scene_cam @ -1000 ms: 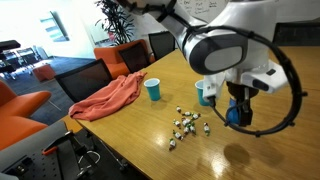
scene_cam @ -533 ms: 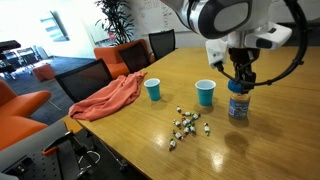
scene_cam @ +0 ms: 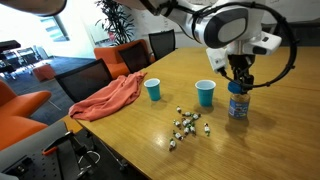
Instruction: Put the lid on the peanut butter jar
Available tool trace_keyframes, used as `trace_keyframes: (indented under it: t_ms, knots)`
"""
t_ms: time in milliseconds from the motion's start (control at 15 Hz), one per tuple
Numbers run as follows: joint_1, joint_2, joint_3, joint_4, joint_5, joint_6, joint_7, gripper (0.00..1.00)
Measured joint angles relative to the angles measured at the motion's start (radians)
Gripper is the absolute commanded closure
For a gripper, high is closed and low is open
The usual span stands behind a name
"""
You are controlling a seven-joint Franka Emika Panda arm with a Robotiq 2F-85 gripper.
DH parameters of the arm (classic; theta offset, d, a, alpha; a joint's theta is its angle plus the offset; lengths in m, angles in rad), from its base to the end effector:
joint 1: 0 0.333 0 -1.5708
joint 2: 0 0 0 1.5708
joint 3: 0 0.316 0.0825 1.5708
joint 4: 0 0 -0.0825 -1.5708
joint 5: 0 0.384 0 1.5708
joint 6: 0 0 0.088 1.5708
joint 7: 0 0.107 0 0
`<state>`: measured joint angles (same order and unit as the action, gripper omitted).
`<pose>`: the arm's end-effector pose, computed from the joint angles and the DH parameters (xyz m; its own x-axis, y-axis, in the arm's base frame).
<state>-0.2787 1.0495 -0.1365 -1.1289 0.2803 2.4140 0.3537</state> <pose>0.7364 -0.2830 0.1880 0.6182 -0.7645 0.1826 -0.7414 -0.6443 -0.1876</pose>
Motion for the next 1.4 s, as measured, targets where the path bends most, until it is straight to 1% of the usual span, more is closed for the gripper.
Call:
trace_keyframes:
  t_ms: [67,333,400,1133,1400]
  knots:
    - [-0.001,0.02,0.0,0.023,-0.001,0.0,0.001,0.21]
    - [-0.006,0.061,-0.003,0.075,-0.001,-0.007,0.003,0.21]
    - [-0.006,0.062,-0.004,0.078,-0.001,-0.007,0.003,0.46]
    - [-0.007,0.082,0.002,0.082,0.002,-0.007,0.002,0.46]
    - [-0.013,0.082,0.015,0.088,0.007,-0.002,0.002,0.46]
